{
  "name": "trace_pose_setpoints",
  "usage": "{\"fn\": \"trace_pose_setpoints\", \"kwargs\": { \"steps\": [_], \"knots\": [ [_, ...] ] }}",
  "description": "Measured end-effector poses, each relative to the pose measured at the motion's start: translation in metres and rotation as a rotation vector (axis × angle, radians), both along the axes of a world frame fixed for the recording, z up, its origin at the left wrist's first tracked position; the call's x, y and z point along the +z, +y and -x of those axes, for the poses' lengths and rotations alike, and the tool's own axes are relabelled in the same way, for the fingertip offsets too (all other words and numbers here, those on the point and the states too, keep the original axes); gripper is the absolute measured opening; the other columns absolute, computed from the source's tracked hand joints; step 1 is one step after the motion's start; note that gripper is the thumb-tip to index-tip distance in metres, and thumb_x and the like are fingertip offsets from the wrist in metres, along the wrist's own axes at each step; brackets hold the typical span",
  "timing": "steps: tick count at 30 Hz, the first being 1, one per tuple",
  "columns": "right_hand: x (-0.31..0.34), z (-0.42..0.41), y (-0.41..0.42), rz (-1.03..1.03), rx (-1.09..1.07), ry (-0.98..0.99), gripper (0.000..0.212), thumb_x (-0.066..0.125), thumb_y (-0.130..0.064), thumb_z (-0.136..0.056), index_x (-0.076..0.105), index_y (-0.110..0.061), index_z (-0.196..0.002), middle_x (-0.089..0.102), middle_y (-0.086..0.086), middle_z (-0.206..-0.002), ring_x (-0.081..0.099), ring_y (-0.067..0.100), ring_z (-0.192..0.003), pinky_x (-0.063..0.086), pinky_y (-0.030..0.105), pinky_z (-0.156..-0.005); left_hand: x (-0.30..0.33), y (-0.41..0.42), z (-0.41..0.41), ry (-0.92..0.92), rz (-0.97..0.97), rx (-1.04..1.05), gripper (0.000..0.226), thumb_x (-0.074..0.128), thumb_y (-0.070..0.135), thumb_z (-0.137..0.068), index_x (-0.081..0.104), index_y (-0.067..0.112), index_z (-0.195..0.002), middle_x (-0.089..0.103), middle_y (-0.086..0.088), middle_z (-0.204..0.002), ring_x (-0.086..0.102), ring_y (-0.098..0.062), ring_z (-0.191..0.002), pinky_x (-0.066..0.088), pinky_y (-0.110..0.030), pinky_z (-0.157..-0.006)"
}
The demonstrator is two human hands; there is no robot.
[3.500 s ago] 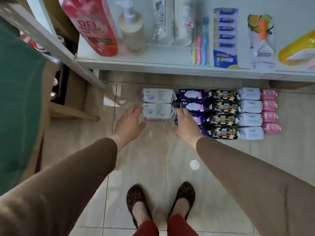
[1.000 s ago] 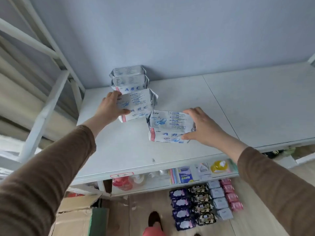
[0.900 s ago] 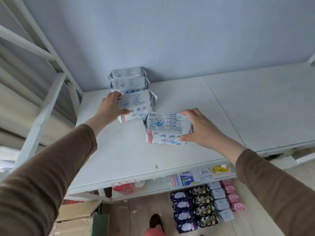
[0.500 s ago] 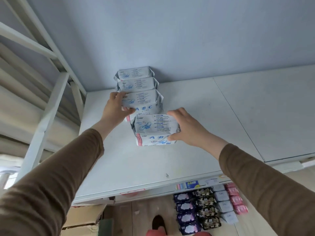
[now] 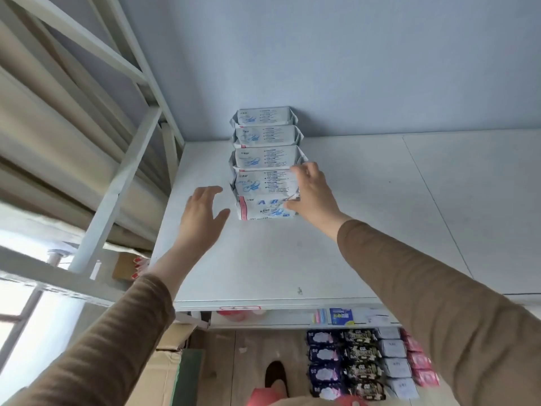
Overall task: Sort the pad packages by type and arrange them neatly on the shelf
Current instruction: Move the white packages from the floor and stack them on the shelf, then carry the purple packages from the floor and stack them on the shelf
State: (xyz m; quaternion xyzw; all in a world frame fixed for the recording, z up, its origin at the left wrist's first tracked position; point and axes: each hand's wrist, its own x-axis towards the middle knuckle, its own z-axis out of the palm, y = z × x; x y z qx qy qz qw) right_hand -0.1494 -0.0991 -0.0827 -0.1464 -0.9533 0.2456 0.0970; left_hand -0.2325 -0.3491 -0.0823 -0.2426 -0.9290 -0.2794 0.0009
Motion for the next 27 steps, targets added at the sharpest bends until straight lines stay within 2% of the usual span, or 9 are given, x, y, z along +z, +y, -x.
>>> {"fn": "trace_pose_setpoints", "kwargs": {
  "steps": [4,8,14,20,27],
  "knots": [
    [0.006,-0.023,-0.003,-0.043,-0.022,0.034,0.085,0.081,-0.029,-0.072,0.039,-0.017,-0.145,0.038,0.007,-0.139,0.04,0.032,-0.122,0.044,0.039,-0.099,-0.001,0.007,-0.03,0.033,0.06,-0.025,0.052,0.069,0.023,-0.088,0.051,0.014,-0.135,0.054,-0.008,-0.132,0.049,-0.03,-0.121,0.04,-0.039,-0.1],
    [0.017,-0.081,0.01,-0.111,0.027,0.048,0.068,0.078,-0.033,-0.076,0.049,-0.018,-0.136,0.045,0.005,-0.136,0.043,0.031,-0.12,0.045,0.041,-0.096,0.003,0.019,-0.078,0.072,0.144,-0.053,0.053,0.067,0.029,-0.088,0.05,0.017,-0.136,0.055,-0.005,-0.131,0.047,-0.029,-0.121,0.043,-0.041,-0.096],
    [0.005,-0.216,0.039,-0.081,0.107,-0.002,0.05,0.068,-0.035,-0.088,0.052,-0.02,-0.132,0.052,0.0,-0.133,0.043,0.024,-0.123,0.04,0.037,-0.099,-0.002,0.044,-0.195,0.11,0.201,-0.069,0.048,0.066,0.032,-0.089,0.053,0.016,-0.133,0.058,-0.003,-0.127,0.048,-0.028,-0.12,0.047,-0.042,-0.092],
    [-0.023,-0.331,0.052,-0.064,0.146,-0.059,0.045,0.064,-0.034,-0.091,0.052,-0.019,-0.132,0.054,-0.001,-0.13,0.043,0.022,-0.124,0.039,0.037,-0.102,-0.038,0.061,-0.313,0.027,0.229,-0.109,0.048,0.065,0.035,-0.087,0.055,0.019,-0.131,0.059,-0.002,-0.128,0.048,-0.027,-0.121,0.047,-0.043,-0.095],
    [-0.094,-0.429,0.043,0.018,0.064,-0.166,0.043,0.065,-0.031,-0.091,0.054,-0.016,-0.13,0.056,0.001,-0.127,0.044,0.022,-0.121,0.038,0.035,-0.101,-0.108,0.056,-0.395,-0.141,0.29,-0.17,0.049,0.068,0.035,-0.085,0.055,0.021,-0.13,0.058,-0.002,-0.124,0.048,-0.024,-0.119,0.047,-0.042,-0.093]
  ]
}}
